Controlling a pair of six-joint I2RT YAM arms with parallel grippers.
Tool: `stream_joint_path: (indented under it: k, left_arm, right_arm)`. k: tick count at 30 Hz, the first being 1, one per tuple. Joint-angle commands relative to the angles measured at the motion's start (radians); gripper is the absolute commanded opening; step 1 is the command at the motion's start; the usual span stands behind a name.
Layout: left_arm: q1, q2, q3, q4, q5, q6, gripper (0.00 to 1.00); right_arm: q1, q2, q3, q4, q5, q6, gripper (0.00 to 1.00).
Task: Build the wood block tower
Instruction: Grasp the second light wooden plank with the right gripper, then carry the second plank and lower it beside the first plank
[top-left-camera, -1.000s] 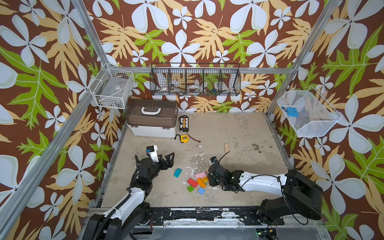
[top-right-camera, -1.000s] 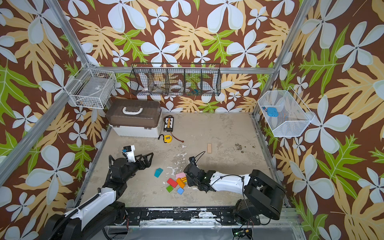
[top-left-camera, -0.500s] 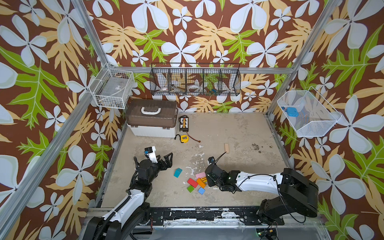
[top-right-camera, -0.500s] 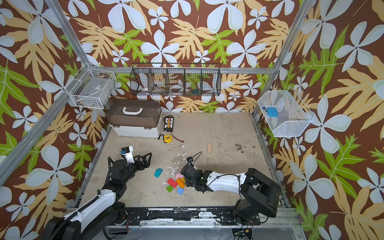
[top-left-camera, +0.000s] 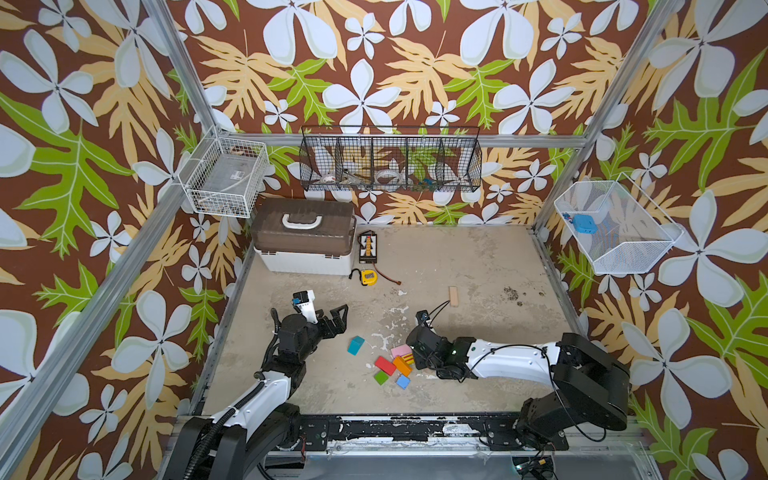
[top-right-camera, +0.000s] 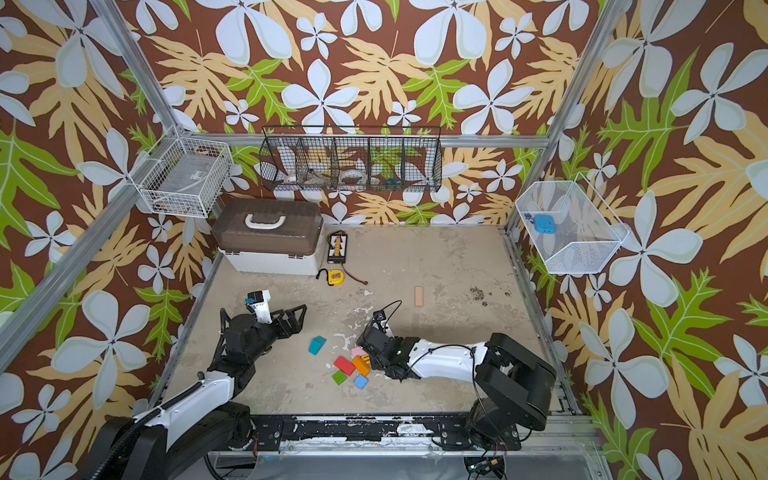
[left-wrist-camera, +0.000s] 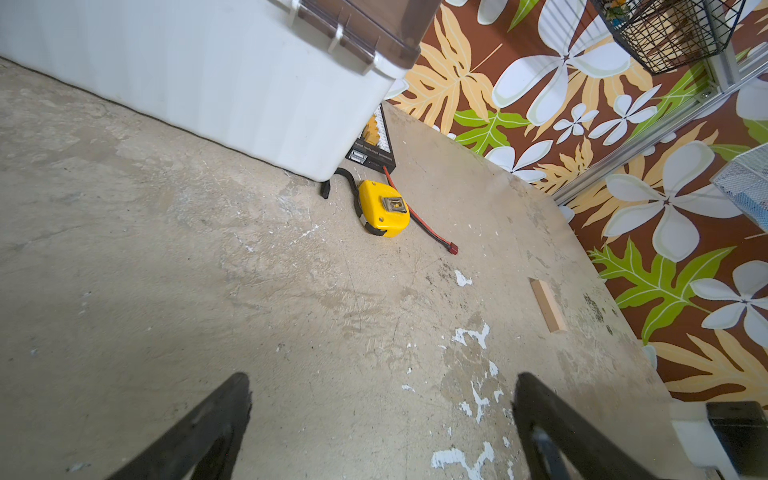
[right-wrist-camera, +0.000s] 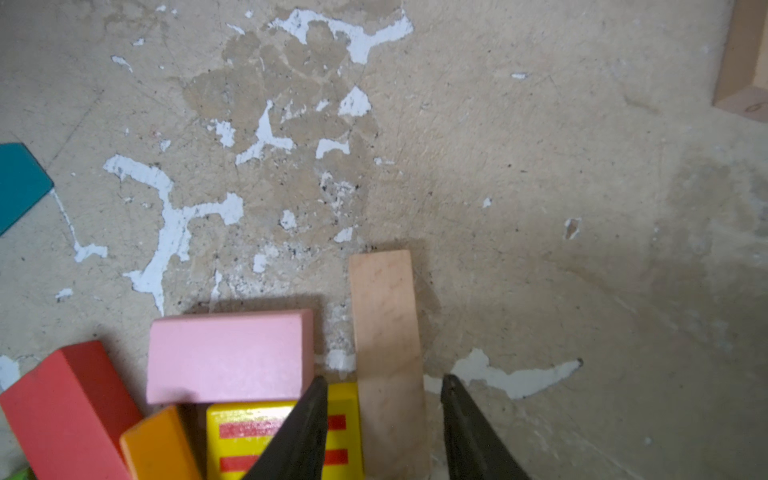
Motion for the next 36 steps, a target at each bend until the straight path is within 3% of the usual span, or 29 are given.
stream_joint_path:
  k: [1, 17, 29, 36]
  left_arm:
    - [-0.001, 0.002, 0.005, 0.026, 0.0, -0.007, 1.0]
    - [-0.001, 0.018, 0.009, 0.03, 0.003, -0.008, 1.0]
    - [0.0, 0.029, 0.011, 0.036, 0.012, -0.009, 1.0]
    - [-0.001, 0.044, 0.017, 0.037, 0.013, -0.01, 1.0]
  right_arm:
    - [-0.022, 0.034, 0.019, -0.024, 0.02, 0.006, 0.4]
    - [-0.047, 0.056, 0.012, 0.007, 0.009, 0.006, 0.18]
    - [-0.097, 0.004, 0.08, -0.012, 0.107, 0.005, 0.13]
    - [-0.182, 0.03, 0.158, -0.003, 0.12, -0.024, 0.12]
